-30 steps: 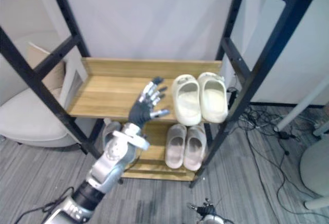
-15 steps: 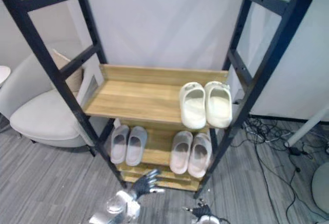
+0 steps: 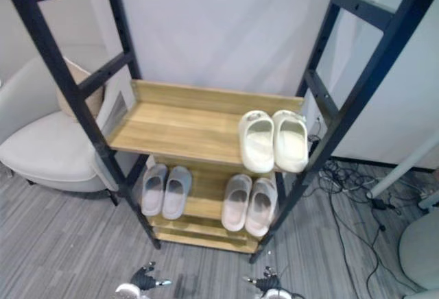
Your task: Organize the slippers on the shoe rack
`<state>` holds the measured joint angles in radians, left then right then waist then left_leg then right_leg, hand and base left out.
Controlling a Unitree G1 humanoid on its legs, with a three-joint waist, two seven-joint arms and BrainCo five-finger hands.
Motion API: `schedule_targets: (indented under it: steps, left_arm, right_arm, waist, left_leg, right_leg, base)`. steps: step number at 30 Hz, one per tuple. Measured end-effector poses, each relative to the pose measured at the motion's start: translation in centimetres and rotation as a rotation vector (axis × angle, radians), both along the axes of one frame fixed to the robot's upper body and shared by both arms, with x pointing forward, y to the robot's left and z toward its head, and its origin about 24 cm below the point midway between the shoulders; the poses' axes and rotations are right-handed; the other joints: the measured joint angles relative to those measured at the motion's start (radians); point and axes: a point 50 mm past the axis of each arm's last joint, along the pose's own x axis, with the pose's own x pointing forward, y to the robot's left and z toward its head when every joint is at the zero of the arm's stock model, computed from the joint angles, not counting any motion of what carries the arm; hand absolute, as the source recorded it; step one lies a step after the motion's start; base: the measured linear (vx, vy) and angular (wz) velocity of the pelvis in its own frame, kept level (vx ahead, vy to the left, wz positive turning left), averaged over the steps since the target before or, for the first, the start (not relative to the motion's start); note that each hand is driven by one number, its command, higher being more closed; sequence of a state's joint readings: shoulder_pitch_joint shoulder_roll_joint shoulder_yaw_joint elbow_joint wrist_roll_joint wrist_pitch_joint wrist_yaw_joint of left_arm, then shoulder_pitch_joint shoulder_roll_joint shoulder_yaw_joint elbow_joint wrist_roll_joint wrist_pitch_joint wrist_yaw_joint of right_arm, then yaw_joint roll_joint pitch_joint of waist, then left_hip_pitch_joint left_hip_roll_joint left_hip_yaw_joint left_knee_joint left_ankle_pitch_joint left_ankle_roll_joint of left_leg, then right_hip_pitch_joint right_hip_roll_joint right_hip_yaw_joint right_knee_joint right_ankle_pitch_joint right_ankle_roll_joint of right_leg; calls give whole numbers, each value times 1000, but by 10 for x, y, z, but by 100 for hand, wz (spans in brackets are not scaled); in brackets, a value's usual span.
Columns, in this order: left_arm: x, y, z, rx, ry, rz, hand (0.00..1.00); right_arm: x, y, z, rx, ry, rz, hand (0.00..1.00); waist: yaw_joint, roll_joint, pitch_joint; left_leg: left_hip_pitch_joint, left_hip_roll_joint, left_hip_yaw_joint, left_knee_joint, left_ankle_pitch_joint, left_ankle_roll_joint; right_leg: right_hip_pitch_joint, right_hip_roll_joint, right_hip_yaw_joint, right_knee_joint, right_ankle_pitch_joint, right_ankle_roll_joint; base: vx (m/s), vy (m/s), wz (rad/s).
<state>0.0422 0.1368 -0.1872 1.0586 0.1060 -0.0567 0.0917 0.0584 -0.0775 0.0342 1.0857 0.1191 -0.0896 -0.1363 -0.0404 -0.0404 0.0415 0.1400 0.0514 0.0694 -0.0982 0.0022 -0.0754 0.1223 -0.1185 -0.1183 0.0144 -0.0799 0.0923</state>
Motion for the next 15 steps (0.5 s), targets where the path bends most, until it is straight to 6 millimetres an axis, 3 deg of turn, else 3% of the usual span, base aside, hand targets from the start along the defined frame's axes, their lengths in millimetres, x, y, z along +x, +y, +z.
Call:
schedule_targets:
  steps: [8,11,15]
  left_arm:
    - [-1,4,-1,27,-2,62,0]
    - [1,2,0,24,-10,61,0]
    - [15,-5,5,2,-61,70,0]
  right_arm:
    - [6,0,2,-8,-14,14,0]
    - [9,1,2,-19,-20,48,0]
    - [17,-7,9,-42,-81,55,0]
  waist:
    - [-2,16,11]
    - [-4,14,16]
    - [1,29,86]
  left_leg:
    - [-2,-12,-26,17,-6,-1]
    - [-45,-17,-88,57,-6,-1]
    - [-160,-24,-201,147,-1,-9]
  right_leg:
    - [10,-11,-20,18,-28,0]
    - [5,-18,-82,59,-56,-5]
    - [-31,-23,-196,132,-86,-19]
  base:
    - [67,-12,7]
    - [-46,-59,59]
    - [-157,-57,93]
